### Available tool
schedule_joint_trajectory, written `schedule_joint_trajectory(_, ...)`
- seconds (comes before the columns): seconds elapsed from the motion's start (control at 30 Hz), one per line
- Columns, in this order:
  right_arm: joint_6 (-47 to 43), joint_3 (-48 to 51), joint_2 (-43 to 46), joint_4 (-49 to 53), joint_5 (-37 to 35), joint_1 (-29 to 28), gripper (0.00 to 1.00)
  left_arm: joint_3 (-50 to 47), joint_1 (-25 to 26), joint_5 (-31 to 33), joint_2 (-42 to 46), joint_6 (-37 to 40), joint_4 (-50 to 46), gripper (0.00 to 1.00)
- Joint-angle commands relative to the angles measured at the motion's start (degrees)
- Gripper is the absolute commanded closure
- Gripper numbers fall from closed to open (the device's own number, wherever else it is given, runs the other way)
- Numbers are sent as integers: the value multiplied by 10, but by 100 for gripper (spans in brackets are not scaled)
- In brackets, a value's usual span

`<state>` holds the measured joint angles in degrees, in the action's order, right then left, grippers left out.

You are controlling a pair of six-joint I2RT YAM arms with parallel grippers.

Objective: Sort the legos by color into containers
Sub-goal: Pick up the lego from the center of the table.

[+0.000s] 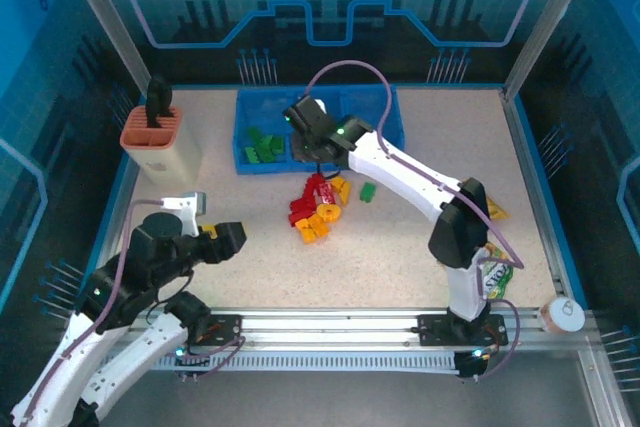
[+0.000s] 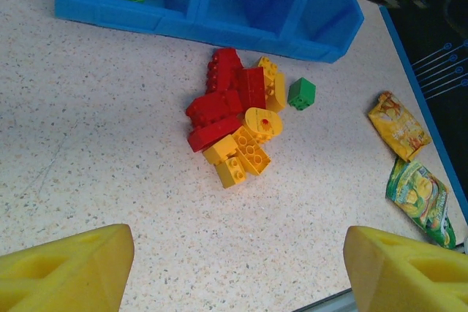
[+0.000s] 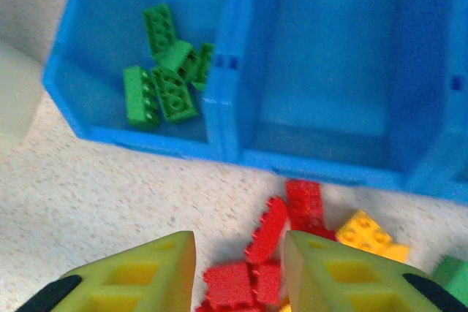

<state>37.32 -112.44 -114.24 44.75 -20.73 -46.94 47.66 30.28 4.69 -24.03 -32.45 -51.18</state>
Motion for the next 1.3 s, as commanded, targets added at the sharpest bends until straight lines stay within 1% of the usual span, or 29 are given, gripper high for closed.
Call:
schedule_joint_trajectory(0.0, -12, -66, -60, 57, 9, -7, 62, -9, 5, 6, 9, 18, 3, 23)
schedule_joint_trajectory(0.03, -5, -90, -72, 81, -2, -8, 59, -10, 6, 5, 9, 17, 4, 23)
schedule_joint_trajectory(0.1, 16, -102, -78, 110, -31, -8, 57, -14, 6, 2, 10, 16, 7, 23)
schedule_joint_trajectory(0.2, 59, -70, -59, 139, -73, 0, 53, -16, 5, -1, 10, 16, 10, 23)
schedule_joint_trajectory(0.23, 73, -49, -45, 146, -84, 7, 48, -16, 6, -1, 11, 16, 10, 23)
schedule_joint_trajectory(0.3, 98, 4, -11, 146, -91, 24, 46, -16, 5, -2, 10, 16, 12, 23)
schedule_joint_trajectory(0.4, 129, 120, 50, 121, -87, 55, 41, -18, 6, -4, 9, 17, 13, 23)
schedule_joint_trajectory(0.47, 141, 198, 90, 92, -73, 75, 35, -18, 6, -4, 9, 17, 14, 23)
schedule_joint_trajectory(0.57, 145, 273, 113, 55, -33, 102, 30, -18, 5, -5, 8, 17, 15, 23)
schedule_joint_trajectory(0.7, 140, 317, 105, 17, 11, 123, 29, -18, 5, -6, 7, 18, 15, 23)
schedule_joint_trajectory(0.83, 135, 312, 75, -3, 44, 130, 29, -16, 6, -6, 7, 17, 12, 23)
schedule_joint_trajectory(1.0, 148, 301, 37, -2, 44, 133, 29, -16, 6, -3, 8, 16, 9, 23)
schedule_joint_trajectory(1.13, 166, 312, 18, -7, 36, 135, 32, -17, 7, -1, 8, 15, 10, 23)
schedule_joint_trajectory(1.27, 177, 326, 18, -22, 32, 138, 34, -19, 6, -1, 7, 16, 13, 23)
